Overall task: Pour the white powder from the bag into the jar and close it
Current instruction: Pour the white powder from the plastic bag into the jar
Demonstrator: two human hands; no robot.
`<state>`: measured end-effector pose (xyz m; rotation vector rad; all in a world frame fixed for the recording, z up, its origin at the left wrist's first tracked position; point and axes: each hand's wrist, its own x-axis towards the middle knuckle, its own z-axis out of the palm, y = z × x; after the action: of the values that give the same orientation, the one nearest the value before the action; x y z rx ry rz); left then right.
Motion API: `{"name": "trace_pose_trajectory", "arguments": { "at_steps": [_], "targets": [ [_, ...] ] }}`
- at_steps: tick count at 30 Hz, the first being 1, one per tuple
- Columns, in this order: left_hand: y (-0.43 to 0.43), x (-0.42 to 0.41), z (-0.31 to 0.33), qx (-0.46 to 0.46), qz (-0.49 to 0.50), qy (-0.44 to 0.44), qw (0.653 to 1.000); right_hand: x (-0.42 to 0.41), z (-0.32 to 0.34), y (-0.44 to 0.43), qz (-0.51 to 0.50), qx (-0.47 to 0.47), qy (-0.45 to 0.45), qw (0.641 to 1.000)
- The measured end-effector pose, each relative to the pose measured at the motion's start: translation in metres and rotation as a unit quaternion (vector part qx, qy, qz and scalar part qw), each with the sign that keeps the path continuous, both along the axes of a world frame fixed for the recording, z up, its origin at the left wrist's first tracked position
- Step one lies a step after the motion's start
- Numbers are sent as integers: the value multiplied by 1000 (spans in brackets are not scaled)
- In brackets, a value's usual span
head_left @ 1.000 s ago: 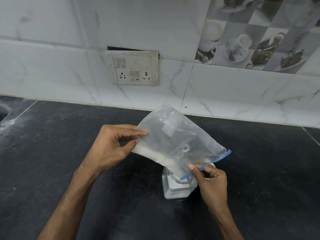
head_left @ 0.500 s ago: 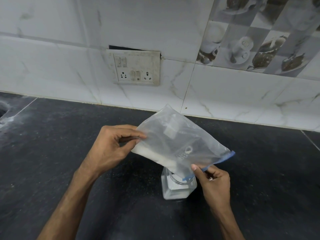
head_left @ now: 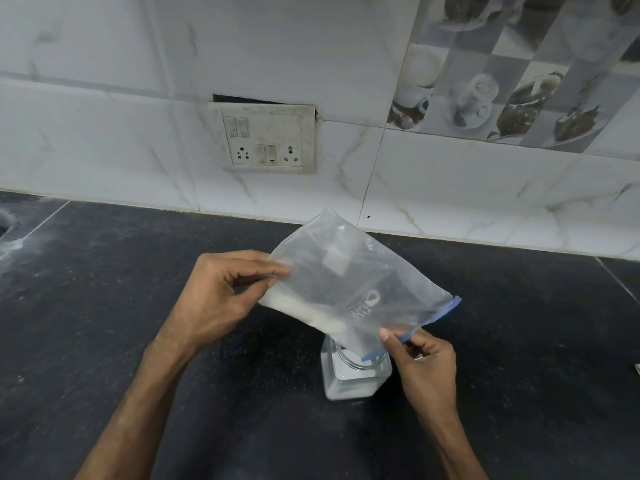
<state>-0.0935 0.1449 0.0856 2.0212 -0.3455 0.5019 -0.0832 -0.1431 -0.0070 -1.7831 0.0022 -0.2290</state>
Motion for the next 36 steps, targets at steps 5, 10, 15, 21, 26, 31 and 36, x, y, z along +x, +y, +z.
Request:
{"name": "trace_pose_trajectory", "arguments": {
  "at_steps": [5,10,15,21,26,31,36],
  "targets": [
    [0,0,1,2,2,0,1000,0,1,0,-5,2,-2,1000],
    [1,-1,0,2,7,-1,1000,-2,3,1,-5,-31,-10,999],
    [2,-1,0,-11,6,6,1000,-1,2,1,-7,-27,-13,1000],
    [1,-2,3,-5,9,3,1000,-2,-1,6,1,-29,-9,1000],
    [1,-2,3,-12,12,6,1000,-1,0,3,-5,-25,-14,1000],
    [0,-3,1,-10,7,10,1000,3,-4,-2,-28,-24,-18,999],
    [1,-2,-1,-9,8,8,1000,-1,-8,0,-24,-9,-29,999]
  ]
}}
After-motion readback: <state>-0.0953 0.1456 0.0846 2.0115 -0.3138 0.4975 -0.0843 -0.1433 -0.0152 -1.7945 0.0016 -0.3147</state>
